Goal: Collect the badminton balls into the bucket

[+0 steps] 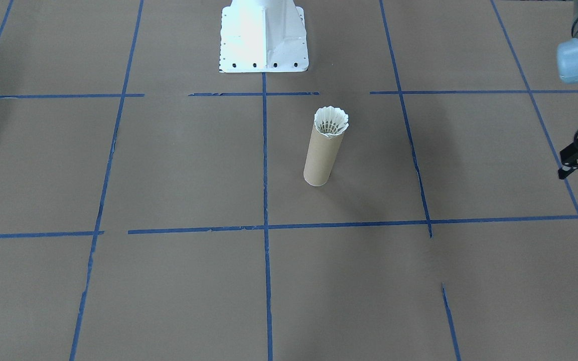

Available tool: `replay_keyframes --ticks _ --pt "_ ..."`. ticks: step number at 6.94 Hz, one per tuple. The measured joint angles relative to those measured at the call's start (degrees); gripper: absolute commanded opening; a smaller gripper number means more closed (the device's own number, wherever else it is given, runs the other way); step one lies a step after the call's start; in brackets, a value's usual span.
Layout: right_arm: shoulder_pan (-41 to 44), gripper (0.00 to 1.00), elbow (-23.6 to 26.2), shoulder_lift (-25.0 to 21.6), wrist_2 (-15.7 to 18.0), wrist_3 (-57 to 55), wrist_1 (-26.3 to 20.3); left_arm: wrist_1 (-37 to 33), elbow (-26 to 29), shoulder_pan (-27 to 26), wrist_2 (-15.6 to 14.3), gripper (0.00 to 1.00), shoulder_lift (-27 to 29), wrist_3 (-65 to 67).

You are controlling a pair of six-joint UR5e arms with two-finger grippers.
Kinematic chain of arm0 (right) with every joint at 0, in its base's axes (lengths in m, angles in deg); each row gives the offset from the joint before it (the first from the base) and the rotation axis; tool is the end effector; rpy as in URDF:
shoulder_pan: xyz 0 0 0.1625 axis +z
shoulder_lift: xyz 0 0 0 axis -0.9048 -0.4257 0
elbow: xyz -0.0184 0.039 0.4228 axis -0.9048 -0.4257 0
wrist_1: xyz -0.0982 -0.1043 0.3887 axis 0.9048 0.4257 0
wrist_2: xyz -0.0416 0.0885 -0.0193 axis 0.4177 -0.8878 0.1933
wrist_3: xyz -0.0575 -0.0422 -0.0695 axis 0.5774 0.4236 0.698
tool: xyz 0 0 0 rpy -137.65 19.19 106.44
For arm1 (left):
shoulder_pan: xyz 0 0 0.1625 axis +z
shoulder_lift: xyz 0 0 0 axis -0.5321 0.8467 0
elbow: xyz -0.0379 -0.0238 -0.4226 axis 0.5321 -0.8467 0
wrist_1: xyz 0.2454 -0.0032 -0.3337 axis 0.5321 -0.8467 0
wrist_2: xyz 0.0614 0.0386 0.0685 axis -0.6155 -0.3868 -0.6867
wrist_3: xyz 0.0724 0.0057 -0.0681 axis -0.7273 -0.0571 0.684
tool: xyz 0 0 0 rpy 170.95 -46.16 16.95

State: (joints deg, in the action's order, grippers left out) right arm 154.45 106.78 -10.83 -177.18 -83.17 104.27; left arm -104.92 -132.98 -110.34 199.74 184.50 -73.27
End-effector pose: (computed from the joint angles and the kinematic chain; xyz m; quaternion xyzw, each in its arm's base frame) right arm 0.0640 -0.4586 0.6670 0.0069 -0.3576 0.0277 0.9334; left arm 0.0491 -0.5767 0.5137 0.1034 0.3532 0.1060 0.9237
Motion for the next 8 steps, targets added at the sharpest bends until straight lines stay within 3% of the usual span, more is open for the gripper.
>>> replay_keyframes --ticks 2,4,8 --pt "0.0 1.0 0.0 0.0 0.0 0.0 0.0 2.4 2.2 -6.6 1.0 1.0 -6.5 -3.2" --pt "0.0 1.0 0.0 0.0 0.0 0.0 0.0 3.4 1.5 -9.6 4.6 1.0 -12.3 -3.7" --pt "0.0 1.0 0.0 0.0 0.0 0.0 0.0 5.7 0.6 -11.7 5.0 1.0 -13.8 -9.3"
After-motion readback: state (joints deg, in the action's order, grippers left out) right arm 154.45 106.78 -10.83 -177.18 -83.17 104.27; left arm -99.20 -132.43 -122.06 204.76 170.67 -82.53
